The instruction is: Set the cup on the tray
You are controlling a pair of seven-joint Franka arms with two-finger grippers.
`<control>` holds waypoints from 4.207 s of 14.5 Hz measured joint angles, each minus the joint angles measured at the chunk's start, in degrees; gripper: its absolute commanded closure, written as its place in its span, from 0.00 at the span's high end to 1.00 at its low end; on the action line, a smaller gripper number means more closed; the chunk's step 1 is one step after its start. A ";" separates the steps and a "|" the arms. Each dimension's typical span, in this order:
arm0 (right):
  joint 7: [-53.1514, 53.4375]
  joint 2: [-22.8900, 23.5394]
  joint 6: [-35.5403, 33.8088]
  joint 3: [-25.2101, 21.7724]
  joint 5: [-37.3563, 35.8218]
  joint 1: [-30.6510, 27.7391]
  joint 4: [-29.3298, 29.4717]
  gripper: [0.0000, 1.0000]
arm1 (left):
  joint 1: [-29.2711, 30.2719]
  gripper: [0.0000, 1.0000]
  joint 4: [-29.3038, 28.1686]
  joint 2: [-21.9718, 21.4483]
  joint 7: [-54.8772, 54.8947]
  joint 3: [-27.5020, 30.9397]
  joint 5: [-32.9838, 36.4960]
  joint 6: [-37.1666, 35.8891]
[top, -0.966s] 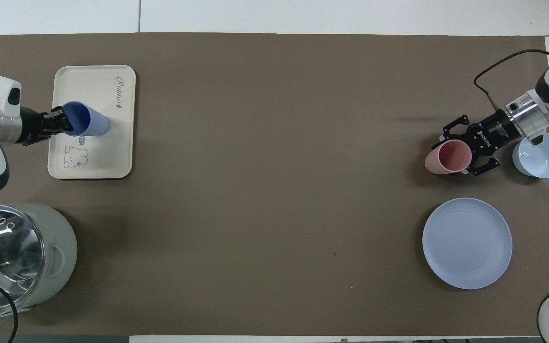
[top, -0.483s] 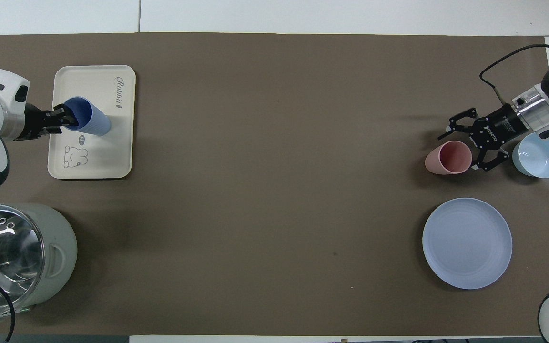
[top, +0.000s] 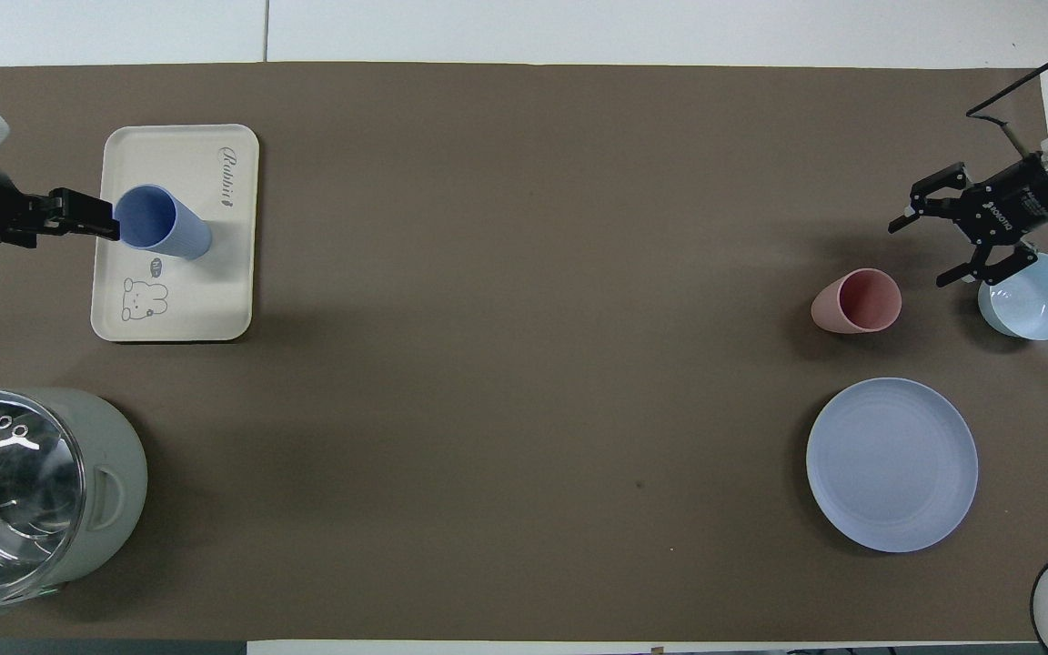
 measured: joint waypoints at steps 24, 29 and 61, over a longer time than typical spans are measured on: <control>-19.22 -35.83 -2.45 0.58 -24.48 8.85 -15.62 1.00 | -0.98 1.00 6.72 -7.06 -2.29 -1.60 0.48 -18.46; -19.57 -38.87 1.19 0.56 -24.83 11.70 -20.40 1.00 | -0.95 1.00 6.69 -7.47 -3.74 -1.60 -0.13 -18.20; -20.31 -40.60 8.15 -0.18 -24.76 13.41 -24.24 1.00 | -0.96 1.00 6.20 -8.54 -4.48 -1.60 -0.15 -18.22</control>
